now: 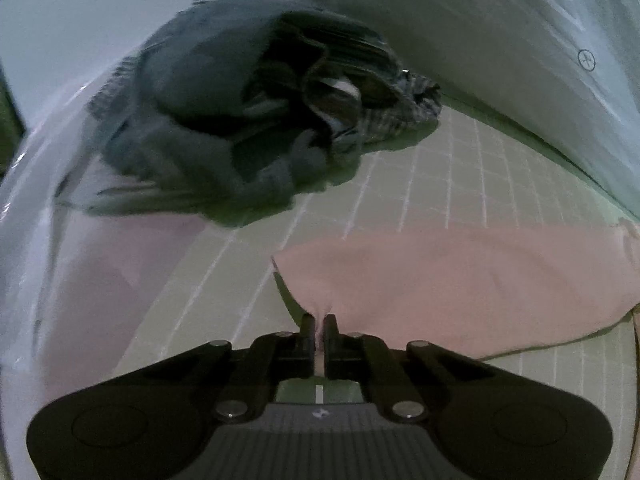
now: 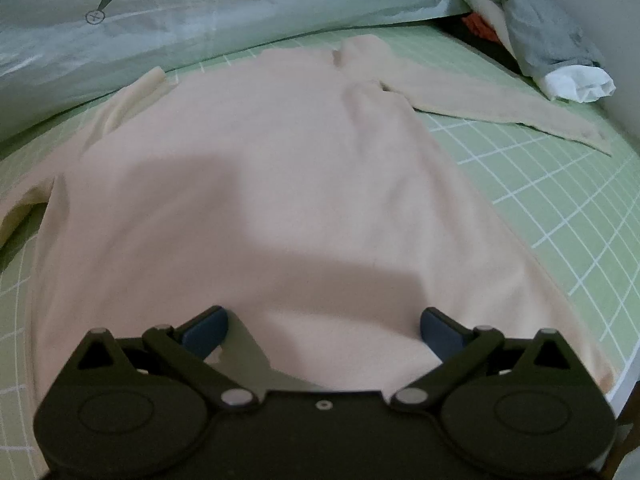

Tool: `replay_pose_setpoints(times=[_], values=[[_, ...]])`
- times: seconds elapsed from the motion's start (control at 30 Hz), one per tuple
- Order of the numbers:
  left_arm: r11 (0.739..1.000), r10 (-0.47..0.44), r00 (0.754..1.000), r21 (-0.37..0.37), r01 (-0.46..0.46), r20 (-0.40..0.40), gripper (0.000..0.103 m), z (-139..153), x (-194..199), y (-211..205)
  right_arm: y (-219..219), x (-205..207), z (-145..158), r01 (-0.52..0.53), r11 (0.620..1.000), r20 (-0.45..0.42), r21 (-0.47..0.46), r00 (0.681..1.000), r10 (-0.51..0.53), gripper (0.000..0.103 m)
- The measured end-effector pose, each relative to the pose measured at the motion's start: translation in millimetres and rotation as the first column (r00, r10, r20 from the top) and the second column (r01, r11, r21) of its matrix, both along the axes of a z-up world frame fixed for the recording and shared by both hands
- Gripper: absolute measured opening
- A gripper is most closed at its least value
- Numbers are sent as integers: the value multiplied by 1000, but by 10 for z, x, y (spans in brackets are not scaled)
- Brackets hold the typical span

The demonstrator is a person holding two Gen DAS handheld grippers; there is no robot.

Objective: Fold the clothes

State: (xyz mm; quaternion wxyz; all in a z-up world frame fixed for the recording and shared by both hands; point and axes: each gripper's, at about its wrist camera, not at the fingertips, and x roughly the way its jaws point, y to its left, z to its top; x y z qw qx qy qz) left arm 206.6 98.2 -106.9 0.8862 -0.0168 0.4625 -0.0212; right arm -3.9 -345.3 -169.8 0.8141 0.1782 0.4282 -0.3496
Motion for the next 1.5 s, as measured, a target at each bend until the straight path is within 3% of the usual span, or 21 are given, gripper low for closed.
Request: replay_pose_setpoints(times=[0.27, 0.47, 0.6, 0.7, 0.8, 1.0, 1.17, 1.27, 1.43, 1.5], values=[[1000, 8, 999, 21, -7, -53, 5, -77, -570, 46, 4, -46, -19, -23, 1000, 22, -20, 1000, 23, 103], [997, 78, 994, 21, -77, -74, 10, -42, -770, -53, -133, -29, -5, -135, 991, 9, 0, 991, 135, 103], [994, 107, 994, 5, -107, -39, 40, 132, -854, -224, -291, 18, 38, -267, 963, -21, 44, 963, 268, 103], [996, 91, 996, -1, -91, 9, 55, 284, -809, -509, -472, 30, 107, -315, 949, -9, 15, 949, 315, 103], [999, 44, 998, -9, -43, 34, 68, 352, -684, -899, -758, 71, 190, -305, 952, 9, -34, 952, 306, 103], [992, -120, 992, -31, 121, 43, 78, 347, -218, -1970, -1571, 326, 219, -218, 972, 27, -90, 975, 221, 103], [966, -252, 967, -56, 253, 31, 81, 238, 310, -2950, -2210, 701, 174, -148, 984, 13, -97, 989, 150, 103], [953, -300, 954, -34, 300, 10, 81, 93, 625, -3441, -2459, 895, 122, -130, 985, 13, -113, 991, 132, 103], [926, -378, 926, 14, 378, -10, 81, -120, 978, -3894, -2733, 1060, -12, -82, 987, -19, -136, 997, 80, 103], [914, -405, 914, 33, 405, -6, 80, -173, 1043, -3972, -2787, 1044, -33, -51, 993, 16, -110, 998, 53, 103]])
